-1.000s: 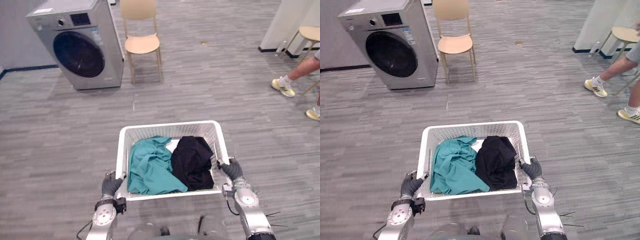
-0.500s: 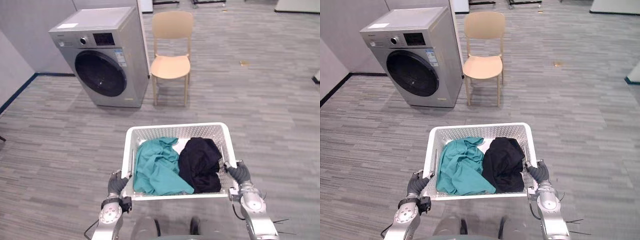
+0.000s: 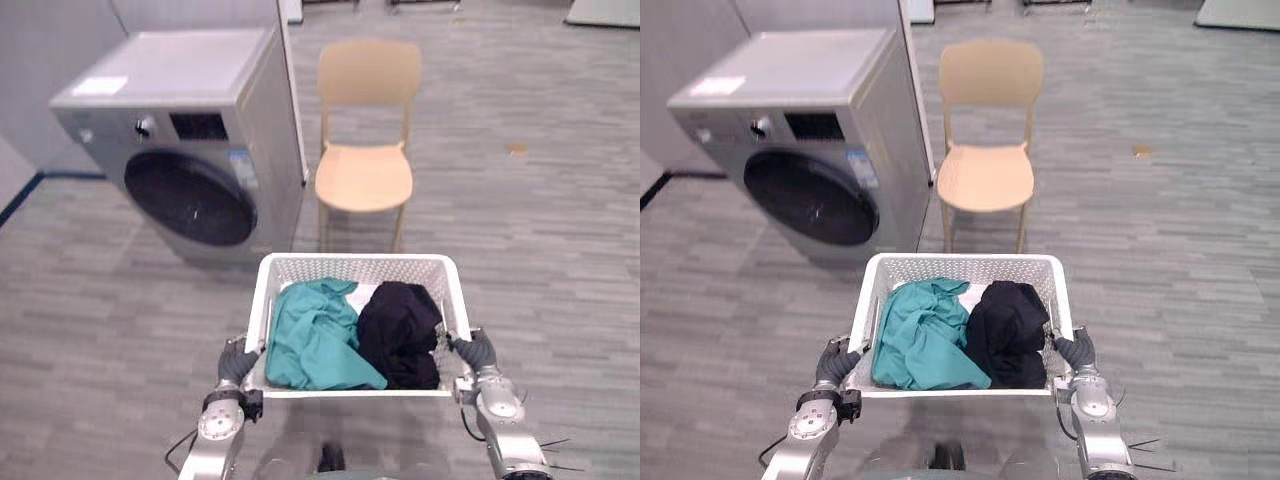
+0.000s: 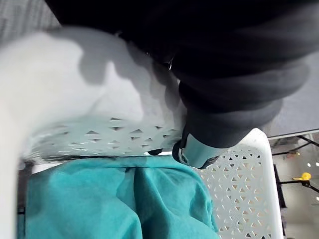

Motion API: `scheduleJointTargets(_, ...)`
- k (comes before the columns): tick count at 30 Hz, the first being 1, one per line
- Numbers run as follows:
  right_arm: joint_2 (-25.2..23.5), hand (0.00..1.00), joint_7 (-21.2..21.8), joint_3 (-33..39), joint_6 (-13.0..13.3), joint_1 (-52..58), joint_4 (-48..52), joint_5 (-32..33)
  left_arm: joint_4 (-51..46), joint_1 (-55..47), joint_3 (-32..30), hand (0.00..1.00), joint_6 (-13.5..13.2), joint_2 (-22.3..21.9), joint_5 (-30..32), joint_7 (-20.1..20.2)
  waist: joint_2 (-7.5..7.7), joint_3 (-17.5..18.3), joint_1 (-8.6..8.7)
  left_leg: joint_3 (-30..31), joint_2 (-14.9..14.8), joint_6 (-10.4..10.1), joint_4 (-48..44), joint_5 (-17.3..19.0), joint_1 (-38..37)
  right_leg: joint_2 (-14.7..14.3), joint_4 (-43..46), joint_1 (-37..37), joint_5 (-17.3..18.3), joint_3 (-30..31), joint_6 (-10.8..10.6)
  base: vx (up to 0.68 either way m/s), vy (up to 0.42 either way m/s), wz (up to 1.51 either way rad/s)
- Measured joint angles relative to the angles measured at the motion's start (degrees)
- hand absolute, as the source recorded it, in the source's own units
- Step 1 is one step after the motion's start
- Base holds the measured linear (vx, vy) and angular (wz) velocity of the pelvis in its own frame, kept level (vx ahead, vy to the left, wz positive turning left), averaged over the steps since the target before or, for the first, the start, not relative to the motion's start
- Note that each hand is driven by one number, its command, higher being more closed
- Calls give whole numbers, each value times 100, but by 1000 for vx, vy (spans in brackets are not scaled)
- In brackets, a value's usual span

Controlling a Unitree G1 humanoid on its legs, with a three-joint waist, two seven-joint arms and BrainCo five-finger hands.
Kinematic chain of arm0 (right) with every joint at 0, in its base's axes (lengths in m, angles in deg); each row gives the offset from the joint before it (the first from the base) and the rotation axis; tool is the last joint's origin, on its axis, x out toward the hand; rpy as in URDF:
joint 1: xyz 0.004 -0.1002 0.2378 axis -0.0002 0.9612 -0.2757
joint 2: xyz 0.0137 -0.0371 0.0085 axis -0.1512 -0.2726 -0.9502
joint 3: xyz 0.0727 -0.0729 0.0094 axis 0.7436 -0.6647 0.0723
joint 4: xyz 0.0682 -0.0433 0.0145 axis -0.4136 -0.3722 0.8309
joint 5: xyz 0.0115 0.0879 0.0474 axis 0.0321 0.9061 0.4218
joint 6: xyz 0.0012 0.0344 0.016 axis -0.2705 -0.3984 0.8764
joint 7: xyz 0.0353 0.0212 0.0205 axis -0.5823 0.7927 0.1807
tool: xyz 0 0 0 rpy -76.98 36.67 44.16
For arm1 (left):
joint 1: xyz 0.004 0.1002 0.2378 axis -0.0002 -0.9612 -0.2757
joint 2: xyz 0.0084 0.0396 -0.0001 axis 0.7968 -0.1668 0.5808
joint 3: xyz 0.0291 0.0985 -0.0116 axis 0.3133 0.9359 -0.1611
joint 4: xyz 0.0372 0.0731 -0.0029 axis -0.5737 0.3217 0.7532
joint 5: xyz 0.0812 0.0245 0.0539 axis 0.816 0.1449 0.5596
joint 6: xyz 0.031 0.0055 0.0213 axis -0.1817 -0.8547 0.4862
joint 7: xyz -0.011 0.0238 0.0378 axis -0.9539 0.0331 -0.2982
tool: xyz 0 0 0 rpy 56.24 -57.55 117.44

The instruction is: Pick up the laundry basket with both hands and put the clothes into the washing machine.

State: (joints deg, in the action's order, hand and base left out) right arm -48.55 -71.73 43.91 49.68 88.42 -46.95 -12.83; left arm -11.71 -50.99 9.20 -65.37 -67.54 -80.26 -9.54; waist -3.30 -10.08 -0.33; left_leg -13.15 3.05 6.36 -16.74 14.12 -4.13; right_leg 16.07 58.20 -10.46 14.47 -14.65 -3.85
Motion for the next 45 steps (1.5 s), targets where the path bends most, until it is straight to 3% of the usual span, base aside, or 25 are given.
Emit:
scheduleJointTargets(1, -14, 100, 1, -14, 14, -24, 2, 0, 4, 38, 0, 100, -16, 54, -1, 0, -1, 0, 25, -3, 4, -4, 150, 1, -180, -60, -291, -196, 92, -211, 40, 606, 100, -9)
scheduleJointTargets(2, -27, 100, 0, -15, 23, -79, 4, 1, 92, 161, 1, 100, -32, 114, -6, 5, -28, -6, 93, 38, -8, -86, 364, 47, -483, -274, -1162, -559, 116, -523, 159, 599, 70, 8)
scheduleJointTargets(3, -26, 100, -5, 1, 20, -113, 3, 2, 179, 277, 2, 100, -34, 129, -7, 20, -47, -6, 138, 71, -9, -227, 521, 124, -742, -589, -2550, -835, -140, -589, 156, 612, 60, 16)
scheduleJointTargets(4, -34, 100, -7, 21, 15, -108, 3, 3, 213, 307, 2, 100, -35, 131, -6, 50, -23, 3, 163, 93, 15, -294, 612, 162, -884, -738, -3330, -921, -454, -555, 120, 647, 45, 31)
scheduleJointTargets(5, -69, 100, -6, 81, 2, -89, 3, 6, 284, 351, 20, 100, -46, 157, -5, 112, 98, 33, 243, 248, 152, -418, 786, 234, -1179, -915, -4369, -1125, -984, -450, 121, 679, 10, 48)
scheduleJointTargets(7, -43, 100, -8, 117, -47, -13, 2, 0, 393, 362, 140, 100, -47, 194, -1, 113, 247, 76, 333, 547, 311, -715, 834, 417, -1636, -1028, -4878, -1391, -1488, -133, 323, 731, -23, 60)
scheduleJointTargets(8, 30, 100, -4, 180, -99, 101, -14, -1, 556, 342, 211, 100, -46, 102, 1, 114, 67, 169, 414, 732, 165, -817, 625, 484, -1837, -1195, -4630, -1341, -2441, 136, 851, 841, -50, 28)
scheduleJointTargets(9, 164, 100, 3, 188, -179, 131, -17, -2, 640, 300, 181, 100, -41, -124, 6, 112, -350, 266, 358, 786, -193, -833, 106, 469, -1750, -1437, -4470, -1232, -2528, 56, 926, 858, -49, 17)
scheduleJointTargets(10, 179, 100, 6, 189, -179, 116, -9, 0, 647, 330, 148, 100, -45, -196, 10, 113, -478, 237, 353, 777, -345, -983, -416, 371, -1577, -1531, -4369, -1150, -2353, 17, 950, 808, -64, -4)
scheduleJointTargets(11, 167, 100, 5, 184, -182, 105, 21, 4, 669, 408, 91, 100, -44, -229, 11, 113, -518, 157, 339, 732, -469, -1076, -1406, -131, -1174, -1563, -4121, -1026, -2055, -8, 928, 755, -81, 2)
scheduleJointTargets(12, 171, 100, 4, 116, -205, 169, 194, 3, 663, 313, 3, 100, -48, -268, 1, 113, -514, 9, 252, 629, -753, -1143, -3173, -1565, -547, -1629, -4193, -418, -1676, 30, 874, 722, -87, 7)
scheduleJointTargets(13, 137, 100, 2, 94, -205, 199, 245, 6, 653, 254, -3, 100, -71, -266, -2, 114, -532, 6, 255, 569, -980, -1106, -3938, -1451, -224, -1670, -4327, -145, -1585, 1, 868, 664, -63, 10)
scheduleJointTargets(15, 142, 100, -4, 120, -180, 224, 482, 5, 587, 252, 1, 100, -168, -245, -12, 114, -426, -62, 161, 458, -1497, -708, -5341, -724, 828, -1740, -4784, 699, -1374, 20, 819, 655, -21, 4)
scheduleJointTargets(17, 164, 100, -6, 186, -139, 193, 636, 7, 525, 278, 4, 100, -253, -266, -54, 116, -364, -101, -17, 466, -1530, -711, -4956, -215, 1508, -1661, -5161, 1220, -1367, 139, 779, 561, 50, -28)
scheduleJointTargets(18, 186, 100, -7, 213, -132, 130, 625, 12, 510, 303, 12, 100, -287, -276, -55, 120, -351, -110, -80, 506, -1484, -769, -4270, -40, 1850, -1550, -5227, 1367, -1321, 165, 705, 602, 201, -31)
scheduleJointTargets(19, 187, 100, -8, 231, -134, 117, 619, 13, 506, 351, 21, 100, -284, -265, -52, 124, -283, -157, -69, 520, -1381, -830, -3165, -28, 2002, -1362, -5206, 1503, -1150, 220, 435, 587, 234, -24)
scheduleJointTargets(20, 187, 100, -10, 253, -134, 127, 603, 13, 511, 369, 46, 100, -283, -271, -52, 124, -307, -147, -60, 538, -1295, -878, -2380, -111, 2002, -1292, -5134, 1543, -1023, 236, 272, 546, 275, -8)
scheduleJointTargets(21, 312, 100, -11, 356, -124, 226, 627, 16, 509, 337, 175, 100, -282, -356, -49, 124, -647, -16, -17, 769, -1319, -861, -578, -1197, 1896, -1407, -4906, 1512, -718, 258, 15, 326, 198, 7)
scheduleJointTargets(24, 59, 100, -40, 460, -151, 172, 206, -2, 768, 511, 204, 100, -258, -217, -18, 165, -264, -79, 66, 723, -738, -803, -258, -1144, 1505, -905, -4862, 1565, -476, 539, -146, 304, 181, 16)
scheduleJointTargets(28, 47, 100, -26, 404, -172, -124, -432, -216, 1213, 569, 272, 100, -219, -98, -154, 198, -98, -60, 79, 614, -568, -682, 125, -1173, 1375, -789, -5151, 1632, -600, 719, -226, 211, 35, 2)
scheduleJointTargets(32, 127, 100, -28, 418, -168, -294, -796, -215, 1363, 664, 442, 100, -178, -4, -303, 197, -52, -59, 116, 497, -573, -709, 640, -1369, 1214, -805, -5250, 1508, -614, 818, -219, 76, -72, -19)
scheduleJointTargets(34, 258, 100, -31, 474, -160, -379, -886, -201, 1520, 891, 587, 100, -157, -2, -318, 195, -74, -70, 194, 447, -597, -745, 1105, -1668, 1263, -857, -5232, 1198, -703, 871, -175, -1, -83, -24)
scheduleJointTargets(37, 406, 100, -38, 620, -150, -660, -1090, -198, 1567, 1203, 736, 100, -155, -22, -345, 170, -110, -200, 275, 394, -644, -752, 1248, -1834, 1546, -896, -4967, 696, -729, 983, -155, -53, 3, -21)
scheduleJointTargets(41, 836, 100, -295, 690, -132, -1664, -1223, 23, 1978, 2698, 818, 100, -158, -41, -513, -111, -174, -980, 284, 68, -674, -696, 865, -1911, 2673, -771, -3748, -1000, -480, 1197, -174, -249, 30, -39)
scheduleJointTargets(45, 744, 100, -559, 678, -93, -2026, -898, 171, 1976, 3312, 622, 100, -176, 38, -619, -334, -149, -1219, 237, 0, -729, -709, 539, -1866, 3292, -718, -3122, -1788, -342, 1206, -113, -174, -3, 2)
